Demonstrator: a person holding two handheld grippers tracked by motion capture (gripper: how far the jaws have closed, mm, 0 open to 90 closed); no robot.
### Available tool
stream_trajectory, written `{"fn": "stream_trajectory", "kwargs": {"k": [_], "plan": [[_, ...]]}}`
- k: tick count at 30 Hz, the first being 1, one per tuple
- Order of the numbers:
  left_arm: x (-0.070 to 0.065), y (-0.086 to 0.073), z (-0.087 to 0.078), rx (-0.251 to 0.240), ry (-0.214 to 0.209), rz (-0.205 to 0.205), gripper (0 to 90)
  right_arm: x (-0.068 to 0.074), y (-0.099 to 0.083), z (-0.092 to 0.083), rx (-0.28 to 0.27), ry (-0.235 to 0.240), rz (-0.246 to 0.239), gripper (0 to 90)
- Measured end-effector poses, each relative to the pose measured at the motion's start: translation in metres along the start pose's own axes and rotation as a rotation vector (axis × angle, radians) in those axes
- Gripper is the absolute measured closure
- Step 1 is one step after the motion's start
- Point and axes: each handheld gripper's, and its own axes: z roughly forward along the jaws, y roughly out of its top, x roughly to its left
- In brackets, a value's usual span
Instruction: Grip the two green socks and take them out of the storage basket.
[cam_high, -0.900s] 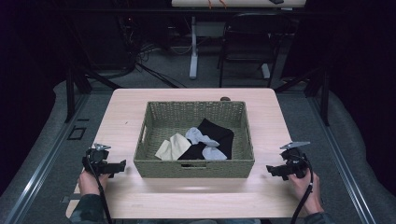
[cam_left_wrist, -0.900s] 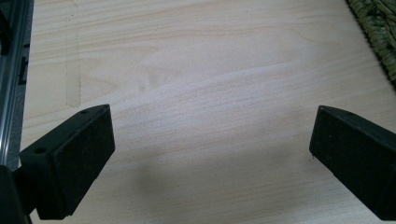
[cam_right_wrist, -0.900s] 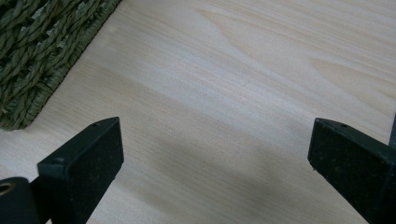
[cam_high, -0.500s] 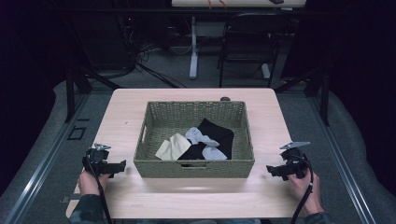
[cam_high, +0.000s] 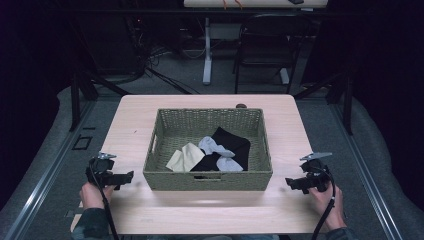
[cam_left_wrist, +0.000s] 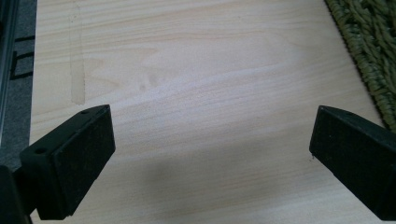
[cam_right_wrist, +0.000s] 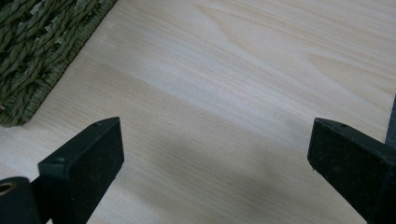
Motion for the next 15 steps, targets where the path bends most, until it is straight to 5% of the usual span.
{"fn": "stream_trajectory", "kwargs": {"k": [8, 15], "plan": [[-0.001, 0.018, -0.026, -0.029, -0.031, 0.004, 0.2, -0.002, 0.000, -0.001, 0.002, -0.010, 0.004, 2.8], [0.000, 0.031, -0.035, 0.022, -0.076, -0.018, 0.2, -0.002, -0.001, -0.002, -0.004, -0.012, 0.007, 2.8]]}}
